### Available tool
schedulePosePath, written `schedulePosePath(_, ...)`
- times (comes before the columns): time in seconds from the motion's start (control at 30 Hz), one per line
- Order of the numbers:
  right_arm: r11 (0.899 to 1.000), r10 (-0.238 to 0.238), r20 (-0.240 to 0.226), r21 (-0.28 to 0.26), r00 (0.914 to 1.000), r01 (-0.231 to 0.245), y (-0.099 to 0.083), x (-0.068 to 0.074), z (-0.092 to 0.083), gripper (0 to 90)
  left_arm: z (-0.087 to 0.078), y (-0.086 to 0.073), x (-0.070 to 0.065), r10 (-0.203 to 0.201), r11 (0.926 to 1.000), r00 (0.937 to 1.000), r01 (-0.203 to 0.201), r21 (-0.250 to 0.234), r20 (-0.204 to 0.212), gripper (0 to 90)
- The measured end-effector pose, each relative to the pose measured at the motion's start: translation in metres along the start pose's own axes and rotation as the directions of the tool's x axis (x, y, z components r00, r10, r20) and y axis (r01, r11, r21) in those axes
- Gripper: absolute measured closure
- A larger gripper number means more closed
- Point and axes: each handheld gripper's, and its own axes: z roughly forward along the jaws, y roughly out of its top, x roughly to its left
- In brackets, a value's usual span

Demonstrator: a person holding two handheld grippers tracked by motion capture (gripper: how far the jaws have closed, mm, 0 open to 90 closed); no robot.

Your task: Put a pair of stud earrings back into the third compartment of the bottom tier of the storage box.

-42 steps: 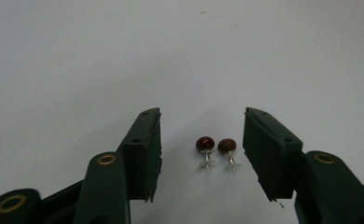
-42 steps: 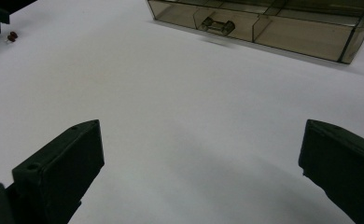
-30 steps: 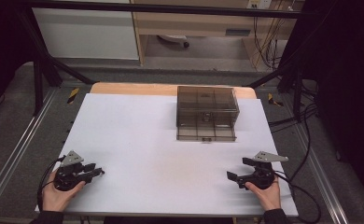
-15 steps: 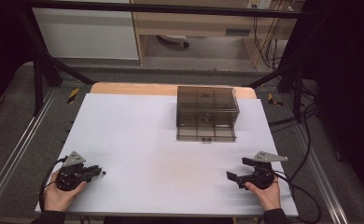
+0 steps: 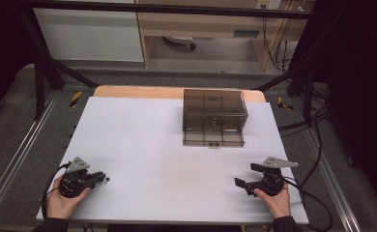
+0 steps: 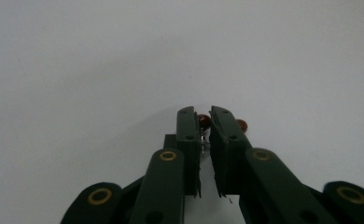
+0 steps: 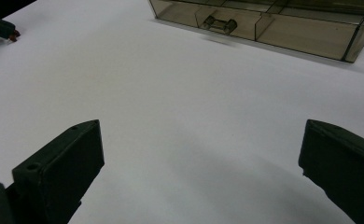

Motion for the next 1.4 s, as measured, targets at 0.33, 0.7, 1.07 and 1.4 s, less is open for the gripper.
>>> schedulePosePath(0.33, 1.000, 0.002, -0.002, 0.002, 1.0000, -0.002, 0.000, 0.000, 0.001, 0.6, -0.007, 0.003, 0.001, -0.016, 0.9990, 0.9998, 0.016, -0.042, 0.016, 82.7)
schedulePosePath(0.7, 1.000, 0.001, -0.005, 0.003, 1.0000, -0.001, 0.000, 0.000, 0.000, 0.6, -0.007, 0.011, -0.004, -0.027, 0.9983, 0.9994, 0.028, -0.050, 0.023, 82.7)
schedulePosePath(1.07, 1.000, -0.002, -0.005, 0.007, 1.0000, 0.002, 0.000, 0.000, 0.001, 0.9, -0.004, 0.025, -0.016, -0.008, 0.9980, 0.9996, 0.010, -0.062, 0.027, 82.7)
schedulePosePath(1.4, 1.000, 0.000, -0.004, 0.010, 1.0000, 0.000, 0.000, 0.000, 0.000, 1.1, 0.006, 0.045, -0.041, 0.038, 0.9983, 0.9983, -0.036, -0.047, 0.045, 82.7)
